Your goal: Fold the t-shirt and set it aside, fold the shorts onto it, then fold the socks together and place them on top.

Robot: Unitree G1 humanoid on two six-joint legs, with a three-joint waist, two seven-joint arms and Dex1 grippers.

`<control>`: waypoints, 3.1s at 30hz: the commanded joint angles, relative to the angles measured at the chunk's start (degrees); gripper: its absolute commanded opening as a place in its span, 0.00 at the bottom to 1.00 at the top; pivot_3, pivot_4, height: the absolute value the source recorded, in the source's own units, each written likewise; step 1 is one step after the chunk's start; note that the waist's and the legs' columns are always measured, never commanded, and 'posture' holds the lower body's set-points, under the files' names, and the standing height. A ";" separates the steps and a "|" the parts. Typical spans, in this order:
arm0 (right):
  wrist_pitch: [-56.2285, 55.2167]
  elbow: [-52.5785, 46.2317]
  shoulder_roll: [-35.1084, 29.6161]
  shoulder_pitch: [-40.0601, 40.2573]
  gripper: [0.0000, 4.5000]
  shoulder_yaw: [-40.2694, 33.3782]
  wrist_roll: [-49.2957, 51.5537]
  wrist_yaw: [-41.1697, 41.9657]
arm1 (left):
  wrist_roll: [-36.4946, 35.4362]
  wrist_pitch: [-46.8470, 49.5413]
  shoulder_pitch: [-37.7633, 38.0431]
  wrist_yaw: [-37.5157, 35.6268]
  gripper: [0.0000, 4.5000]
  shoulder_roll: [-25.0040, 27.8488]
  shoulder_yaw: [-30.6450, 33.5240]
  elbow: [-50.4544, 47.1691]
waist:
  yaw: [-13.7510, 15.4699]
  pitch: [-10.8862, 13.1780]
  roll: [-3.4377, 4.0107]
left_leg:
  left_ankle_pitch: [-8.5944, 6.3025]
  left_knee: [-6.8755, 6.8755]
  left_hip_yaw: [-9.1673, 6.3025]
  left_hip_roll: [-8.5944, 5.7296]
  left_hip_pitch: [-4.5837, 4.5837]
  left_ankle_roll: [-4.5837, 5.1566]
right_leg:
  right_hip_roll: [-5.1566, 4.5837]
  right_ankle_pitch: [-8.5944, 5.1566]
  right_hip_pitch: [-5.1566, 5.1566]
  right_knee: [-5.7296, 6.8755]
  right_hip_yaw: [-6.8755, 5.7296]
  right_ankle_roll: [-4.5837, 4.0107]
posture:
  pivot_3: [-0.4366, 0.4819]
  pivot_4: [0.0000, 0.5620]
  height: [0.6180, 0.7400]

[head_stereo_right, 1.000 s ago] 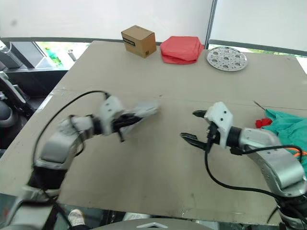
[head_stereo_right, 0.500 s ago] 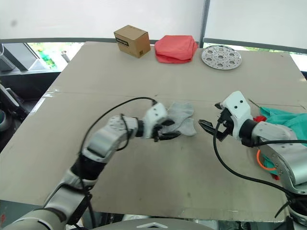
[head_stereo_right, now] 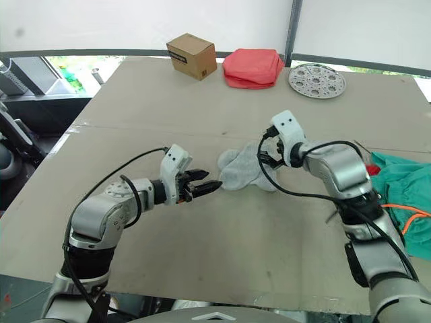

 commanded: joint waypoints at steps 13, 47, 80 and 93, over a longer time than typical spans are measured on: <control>-8.64 20.16 3.60 -9.05 0.07 1.14 -9.05 8.84 | 1.66 -1.27 -0.35 8.29 0.00 -6.44 -6.20 1.79 | -0.04 -0.03 0.03 | -0.10 0.00 0.02 0.01 0.12 0.16 | -0.01 0.02 0.09 0.05 0.02 -0.01 | 0.48 0.27 1.00; 13.26 -46.91 40.38 31.48 0.01 -20.24 -4.95 -31.06 | 20.17 -46.19 -51.63 -43.02 0.00 3.22 -21.36 75.10 | -1.10 0.01 0.06 | -0.05 -0.16 0.11 0.04 -0.11 0.06 | 0.13 -0.15 -0.30 0.06 0.16 0.22 | 0.48 0.27 1.00; 12.34 -48.02 29.04 35.06 0.01 -13.69 -0.14 -24.23 | 24.24 -47.08 -51.84 -42.62 0.00 6.02 -13.07 76.84 | -1.41 0.03 -0.10 | -0.08 -0.11 0.05 0.06 -0.15 0.12 | 0.13 -0.14 -0.33 0.10 0.16 0.22 | 0.48 0.27 1.00; -3.76 -33.11 28.48 36.86 0.01 -11.54 -4.93 -24.59 | 27.55 -51.79 -49.41 -36.16 0.00 2.63 -12.89 82.84 | -1.44 0.00 -0.21 | -0.08 -0.06 0.08 0.05 -0.09 0.12 | 0.15 -0.13 -0.27 0.13 0.18 0.23 | 0.48 0.27 1.00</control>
